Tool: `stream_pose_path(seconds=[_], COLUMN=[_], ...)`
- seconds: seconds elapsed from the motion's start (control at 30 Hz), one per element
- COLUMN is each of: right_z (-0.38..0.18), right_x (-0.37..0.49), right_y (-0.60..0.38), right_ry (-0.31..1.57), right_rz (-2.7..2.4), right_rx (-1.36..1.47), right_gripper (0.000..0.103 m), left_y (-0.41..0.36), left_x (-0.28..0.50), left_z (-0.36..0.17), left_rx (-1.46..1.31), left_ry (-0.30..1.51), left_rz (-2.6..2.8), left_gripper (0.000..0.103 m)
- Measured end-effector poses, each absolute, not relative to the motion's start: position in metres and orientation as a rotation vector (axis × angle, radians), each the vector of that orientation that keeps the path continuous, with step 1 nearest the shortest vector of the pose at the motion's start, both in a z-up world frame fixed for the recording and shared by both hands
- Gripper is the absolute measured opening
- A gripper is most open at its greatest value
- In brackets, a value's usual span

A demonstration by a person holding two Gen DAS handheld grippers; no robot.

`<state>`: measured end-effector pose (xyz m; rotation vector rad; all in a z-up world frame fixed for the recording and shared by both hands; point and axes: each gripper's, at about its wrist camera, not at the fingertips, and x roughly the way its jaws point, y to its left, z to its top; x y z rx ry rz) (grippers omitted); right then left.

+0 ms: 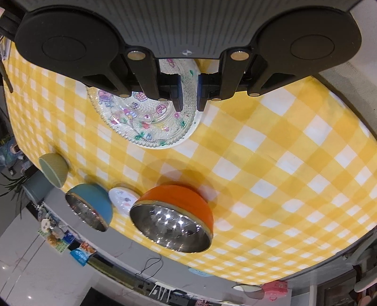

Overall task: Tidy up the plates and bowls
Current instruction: 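Carry the glass plate onto the 'Fruity' plate and open the right tool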

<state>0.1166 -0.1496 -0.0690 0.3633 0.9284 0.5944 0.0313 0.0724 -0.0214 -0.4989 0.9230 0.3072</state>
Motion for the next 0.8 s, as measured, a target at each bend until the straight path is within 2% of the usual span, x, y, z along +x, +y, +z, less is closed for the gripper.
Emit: stream_pose_path(seconds=[0.8], right_z=[-0.063], right_x=[0.104], right_y=[-0.129], right_ry=[0.872], right_rz=[0.527], right_rx=[0.166], right_gripper=[0.009], left_y=[0.063], left_x=[0.037], left_z=[-0.023], left_rx=[-0.403], left_ry=[0.961], left_rz=[0.347], left_gripper=[0.013])
